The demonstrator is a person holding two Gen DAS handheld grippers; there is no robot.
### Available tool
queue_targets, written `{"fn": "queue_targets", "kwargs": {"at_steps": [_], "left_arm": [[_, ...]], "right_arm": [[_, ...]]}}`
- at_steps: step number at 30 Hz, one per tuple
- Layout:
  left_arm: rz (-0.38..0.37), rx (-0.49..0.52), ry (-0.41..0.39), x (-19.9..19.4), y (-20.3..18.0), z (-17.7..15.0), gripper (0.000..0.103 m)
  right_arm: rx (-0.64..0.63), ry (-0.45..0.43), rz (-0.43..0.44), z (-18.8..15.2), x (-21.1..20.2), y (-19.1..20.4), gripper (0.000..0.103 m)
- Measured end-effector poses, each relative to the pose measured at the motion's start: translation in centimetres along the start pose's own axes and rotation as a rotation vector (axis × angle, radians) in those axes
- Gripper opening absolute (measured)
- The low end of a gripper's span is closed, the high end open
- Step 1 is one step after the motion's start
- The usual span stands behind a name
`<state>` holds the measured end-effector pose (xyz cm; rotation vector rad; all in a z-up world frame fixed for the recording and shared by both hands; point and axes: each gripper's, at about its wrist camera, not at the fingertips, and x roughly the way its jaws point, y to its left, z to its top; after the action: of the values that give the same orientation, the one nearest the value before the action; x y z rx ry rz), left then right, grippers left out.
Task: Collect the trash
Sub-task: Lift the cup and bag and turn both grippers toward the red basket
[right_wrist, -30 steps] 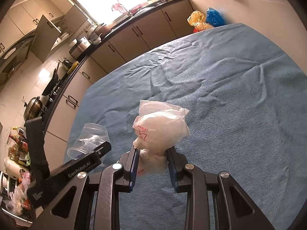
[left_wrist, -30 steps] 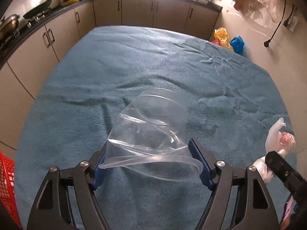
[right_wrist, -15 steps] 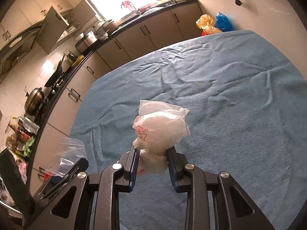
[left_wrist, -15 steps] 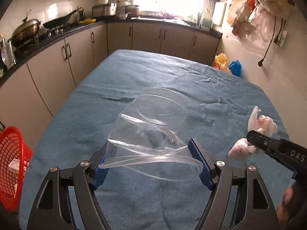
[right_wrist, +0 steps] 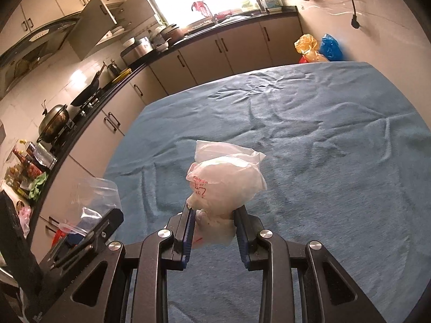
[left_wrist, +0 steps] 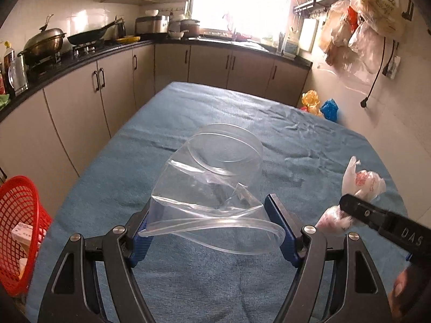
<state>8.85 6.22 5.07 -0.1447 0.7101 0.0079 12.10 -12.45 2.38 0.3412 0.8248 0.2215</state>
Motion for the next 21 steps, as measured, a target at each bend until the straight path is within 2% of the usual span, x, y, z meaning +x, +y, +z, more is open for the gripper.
{"fn": "queue_targets", "kwargs": {"at_steps": [15,21], "left_arm": [[0.054,-0.042,-0.062,-1.2,1.2,0.6,0.076],[0.108,-0.066,-0.108,-2.0,1.8,0.9,0.076]], "right_arm": [[-0.052,-0.022,0.027,-0.9,-0.9,1.6,0.03],[-0.084,-0.036,0.043,-1.2,-1.3,2.4,0.03]]}}
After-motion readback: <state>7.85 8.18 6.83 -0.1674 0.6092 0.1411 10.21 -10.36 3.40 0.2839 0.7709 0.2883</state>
